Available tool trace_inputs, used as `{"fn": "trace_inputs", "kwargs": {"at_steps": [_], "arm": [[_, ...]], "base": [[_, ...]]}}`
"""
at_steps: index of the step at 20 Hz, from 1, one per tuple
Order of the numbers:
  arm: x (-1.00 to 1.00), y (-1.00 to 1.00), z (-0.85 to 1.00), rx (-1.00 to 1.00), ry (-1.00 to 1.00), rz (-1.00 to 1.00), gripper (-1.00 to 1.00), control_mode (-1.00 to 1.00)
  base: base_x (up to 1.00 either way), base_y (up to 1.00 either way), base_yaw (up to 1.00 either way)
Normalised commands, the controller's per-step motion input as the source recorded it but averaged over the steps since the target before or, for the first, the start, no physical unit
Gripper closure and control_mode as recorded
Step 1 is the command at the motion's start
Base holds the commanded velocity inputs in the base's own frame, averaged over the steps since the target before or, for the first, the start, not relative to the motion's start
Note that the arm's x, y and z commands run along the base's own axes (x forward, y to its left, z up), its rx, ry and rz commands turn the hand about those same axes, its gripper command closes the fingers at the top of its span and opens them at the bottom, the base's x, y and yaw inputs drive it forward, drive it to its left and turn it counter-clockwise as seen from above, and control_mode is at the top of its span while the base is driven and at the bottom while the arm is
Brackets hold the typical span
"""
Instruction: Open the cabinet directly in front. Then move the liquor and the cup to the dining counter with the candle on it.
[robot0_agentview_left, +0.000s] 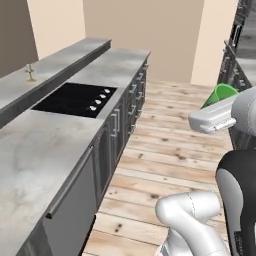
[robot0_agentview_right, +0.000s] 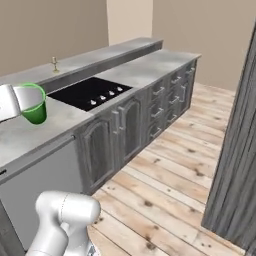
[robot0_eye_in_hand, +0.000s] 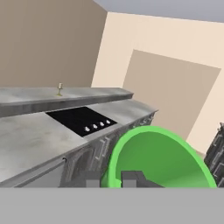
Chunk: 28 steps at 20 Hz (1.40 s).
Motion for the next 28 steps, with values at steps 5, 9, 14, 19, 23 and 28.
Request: {"fn": "trace_inputs", "kwargs": {"at_steps": [5,9,14,19,23,28], "arm": [[0.00,0.00,0.00,0.00,0.00,0.00,1.00,1.00],[0.00,0.00,0.00,0.00,0.00,0.00,1.00,1.00],[0.00,0.00,0.00,0.00,0.00,0.00,1.00,1.00],[0.00,0.00,0.00,0.00,0.00,0.00,1.00,1.00],[0.00,0.00,0.00,0.00,0.00,0.00,1.00,1.00],[0.00,0.00,0.00,0.00,0.00,0.00,1.00,1.00]], "base": [[1.00,-0.58,0.00],[1.00,-0.56,0.00],[0.98,-0.52,-0.05],[1.00,-0.45,-0.13],[0.99,-0.39,-0.16],[0.96,-0.30,-0.18]]}}
